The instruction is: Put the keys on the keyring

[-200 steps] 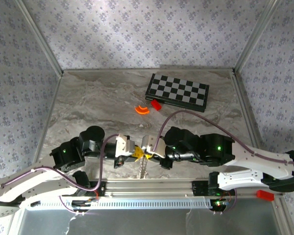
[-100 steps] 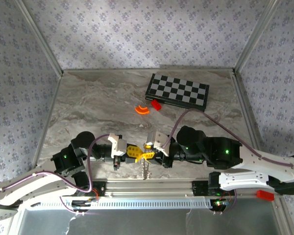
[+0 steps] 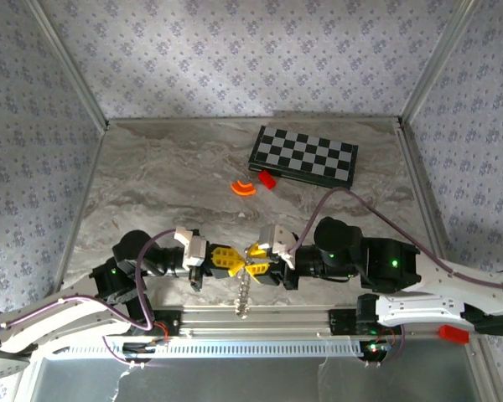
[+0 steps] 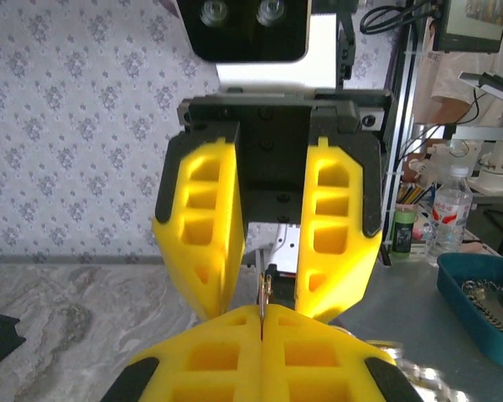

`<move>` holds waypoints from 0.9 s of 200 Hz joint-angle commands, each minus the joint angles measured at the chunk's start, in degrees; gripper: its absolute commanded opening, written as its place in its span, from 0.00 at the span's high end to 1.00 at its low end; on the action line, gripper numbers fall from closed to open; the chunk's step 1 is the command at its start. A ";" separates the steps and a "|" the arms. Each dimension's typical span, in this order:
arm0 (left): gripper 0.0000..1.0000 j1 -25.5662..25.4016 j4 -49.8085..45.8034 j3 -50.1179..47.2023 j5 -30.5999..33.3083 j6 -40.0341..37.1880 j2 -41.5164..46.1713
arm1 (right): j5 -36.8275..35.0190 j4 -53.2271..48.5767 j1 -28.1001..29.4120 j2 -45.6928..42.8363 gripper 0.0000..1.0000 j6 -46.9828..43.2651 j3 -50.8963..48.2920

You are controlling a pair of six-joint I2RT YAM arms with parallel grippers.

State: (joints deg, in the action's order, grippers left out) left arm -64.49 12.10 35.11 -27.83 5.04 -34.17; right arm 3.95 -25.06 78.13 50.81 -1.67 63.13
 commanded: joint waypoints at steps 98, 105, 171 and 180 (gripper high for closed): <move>1.00 -1.01 4.25 0.84 -1.71 0.30 -0.19 | 0.84 3.58 -0.01 -0.45 0.94 -0.70 -2.06; 1.00 -1.01 3.80 1.00 -1.56 0.15 -0.19 | 0.51 3.61 -0.04 -0.68 0.97 -0.85 -2.31; 0.72 -1.03 -16.90 8.32 3.55 -7.26 -1.00 | -4.28 -2.34 0.71 -0.86 1.00 -4.06 -1.00; 0.64 -1.05 -21.32 10.19 5.62 -9.03 -1.31 | -5.66 -4.77 0.88 -0.39 1.00 -4.68 0.03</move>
State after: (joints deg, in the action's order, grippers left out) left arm -65.06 2.07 39.13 -26.26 1.23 -35.35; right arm 3.16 -25.04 78.48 49.84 -3.81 60.31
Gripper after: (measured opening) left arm 0.285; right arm 0.052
